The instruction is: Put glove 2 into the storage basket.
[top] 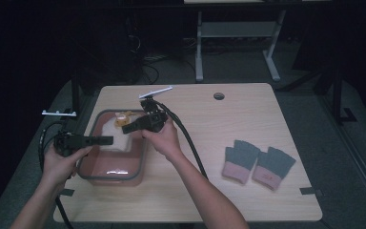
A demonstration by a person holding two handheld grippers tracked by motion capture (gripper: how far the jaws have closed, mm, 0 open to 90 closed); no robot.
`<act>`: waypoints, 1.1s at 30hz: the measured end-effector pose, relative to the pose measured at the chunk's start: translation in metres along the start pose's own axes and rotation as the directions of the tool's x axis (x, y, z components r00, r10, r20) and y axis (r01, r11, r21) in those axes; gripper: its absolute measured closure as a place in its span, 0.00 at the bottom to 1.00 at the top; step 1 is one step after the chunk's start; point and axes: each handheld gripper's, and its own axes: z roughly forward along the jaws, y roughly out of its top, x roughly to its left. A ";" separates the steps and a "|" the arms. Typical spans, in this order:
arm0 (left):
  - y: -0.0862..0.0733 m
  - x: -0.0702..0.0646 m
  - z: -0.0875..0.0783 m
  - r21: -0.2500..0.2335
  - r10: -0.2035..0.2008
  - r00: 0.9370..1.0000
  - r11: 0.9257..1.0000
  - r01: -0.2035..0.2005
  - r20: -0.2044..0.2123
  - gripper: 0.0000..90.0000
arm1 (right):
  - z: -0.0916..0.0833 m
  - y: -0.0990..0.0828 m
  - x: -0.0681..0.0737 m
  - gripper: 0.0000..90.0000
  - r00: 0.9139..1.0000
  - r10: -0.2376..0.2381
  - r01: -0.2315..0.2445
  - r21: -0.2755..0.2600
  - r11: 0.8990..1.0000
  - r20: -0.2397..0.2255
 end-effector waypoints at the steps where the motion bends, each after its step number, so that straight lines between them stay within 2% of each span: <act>1: -0.001 0.003 0.001 0.005 -0.006 1.000 1.000 0.006 -0.013 0.81 | 0.006 0.000 -0.004 0.91 1.000 0.006 -0.006 0.006 1.000 -0.001; 9: -0.004 0.014 0.005 0.043 -0.034 0.998 0.998 0.036 -0.057 0.81 | 0.025 -0.003 -0.019 0.90 0.999 0.043 -0.042 0.041 0.998 -0.009; 15: -0.009 0.021 0.010 0.065 -0.044 0.996 0.997 0.049 -0.083 0.81 | 0.035 -0.009 -0.028 0.88 0.998 0.067 -0.068 0.068 0.995 0.007; 16: -0.011 0.023 0.011 0.076 -0.053 0.993 0.995 0.061 -0.103 0.81 | 0.036 -0.009 -0.029 0.87 0.998 0.069 -0.069 0.075 0.995 0.014; 19: -0.014 0.027 0.014 0.085 -0.071 0.992 0.993 0.080 -0.108 0.81 | 0.037 -0.010 -0.027 0.84 0.997 0.053 -0.058 0.102 0.993 0.054; 20: -0.014 0.027 0.014 0.085 -0.071 0.992 0.993 0.080 -0.108 0.81 | 0.037 -0.010 -0.027 0.84 0.997 0.053 -0.058 0.102 0.993 0.054; 21: -0.016 0.029 0.016 0.086 -0.071 0.990 0.993 0.082 -0.125 0.81 | 0.036 -0.010 -0.027 0.80 0.996 0.047 -0.057 0.123 0.991 0.081; 28: -0.022 0.035 0.021 0.100 -0.112 0.982 0.987 0.128 -0.153 0.81 | 0.029 -0.011 -0.025 0.73 0.995 0.023 -0.039 0.162 0.986 0.101; 30: -0.022 0.035 0.023 0.113 -0.101 0.982 0.986 0.120 -0.159 0.81 | 0.028 -0.012 -0.023 0.72 0.994 0.014 -0.033 0.170 0.985 0.109; 33: -0.023 0.034 0.026 0.129 -0.094 0.979 0.985 0.118 -0.183 0.81 | 0.025 -0.014 -0.024 0.72 0.993 0.008 -0.028 0.177 0.984 0.114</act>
